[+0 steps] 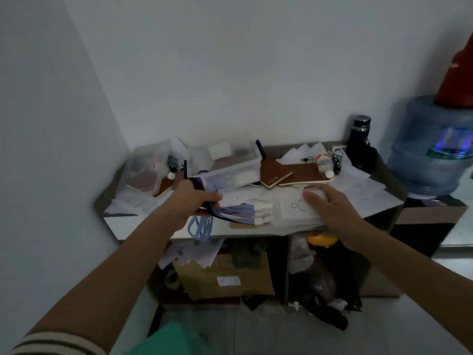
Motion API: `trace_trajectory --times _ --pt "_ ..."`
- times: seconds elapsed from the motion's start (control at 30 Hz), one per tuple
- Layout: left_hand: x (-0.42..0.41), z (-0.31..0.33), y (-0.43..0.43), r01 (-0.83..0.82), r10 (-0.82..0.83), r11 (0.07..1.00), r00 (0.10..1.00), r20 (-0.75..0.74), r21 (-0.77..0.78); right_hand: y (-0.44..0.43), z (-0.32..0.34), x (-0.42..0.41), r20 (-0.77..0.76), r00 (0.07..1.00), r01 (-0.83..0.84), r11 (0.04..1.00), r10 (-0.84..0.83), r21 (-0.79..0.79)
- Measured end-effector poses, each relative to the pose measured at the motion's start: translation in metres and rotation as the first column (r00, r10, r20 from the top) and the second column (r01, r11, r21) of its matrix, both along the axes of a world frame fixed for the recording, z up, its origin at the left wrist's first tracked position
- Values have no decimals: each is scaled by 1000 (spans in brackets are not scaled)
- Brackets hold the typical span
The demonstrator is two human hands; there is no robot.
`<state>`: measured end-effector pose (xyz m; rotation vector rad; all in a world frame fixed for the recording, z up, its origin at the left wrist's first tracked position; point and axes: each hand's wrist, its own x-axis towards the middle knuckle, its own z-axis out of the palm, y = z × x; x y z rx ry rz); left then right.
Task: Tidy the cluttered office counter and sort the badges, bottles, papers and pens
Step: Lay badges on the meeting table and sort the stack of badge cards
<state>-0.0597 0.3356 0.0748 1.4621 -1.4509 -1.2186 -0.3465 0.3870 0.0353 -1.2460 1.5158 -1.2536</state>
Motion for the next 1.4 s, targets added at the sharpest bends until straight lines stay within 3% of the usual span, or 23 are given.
trace_trajectory --times 0.07,0.17,0.33,0.6,0.8,0.97,1.1,1.27,1.4 --pt "3 25 -44 45 -31 997 976 217 -62 -40 14 0 7 1000 -22 1000 22 -16" --pt "-2 59 -108 27 32 988 929 368 -155 -103 35 2 24 998 -61 998 61 -14" --pt "-7 92 -210 -48 135 975 904 406 -217 -216 63 5 -3 999 -47 991 47 -122" --pt "-8 124 -332 -121 207 964 901 381 -238 -366 96 6 -38 986 -168 967 164 -190" --pt "6 78 -394 -179 256 965 807 533 -192 -447 83 33 -230 942 -292 934 244 -206" --pt "21 -9 -424 -125 104 992 679 727 -26 -481 27 62 -492 813 -390 918 312 -63" --pt "26 -69 -432 -45 -56 994 582 811 101 -487 -17 88 -640 658 -451 888 396 86" --pt "33 -115 -439 59 -237 967 549 802 246 -487 -63 106 -730 478 -488 839 489 242" --pt "37 -129 -444 142 -308 949 600 739 280 -488 -78 107 -726 387 -506 789 568 348"
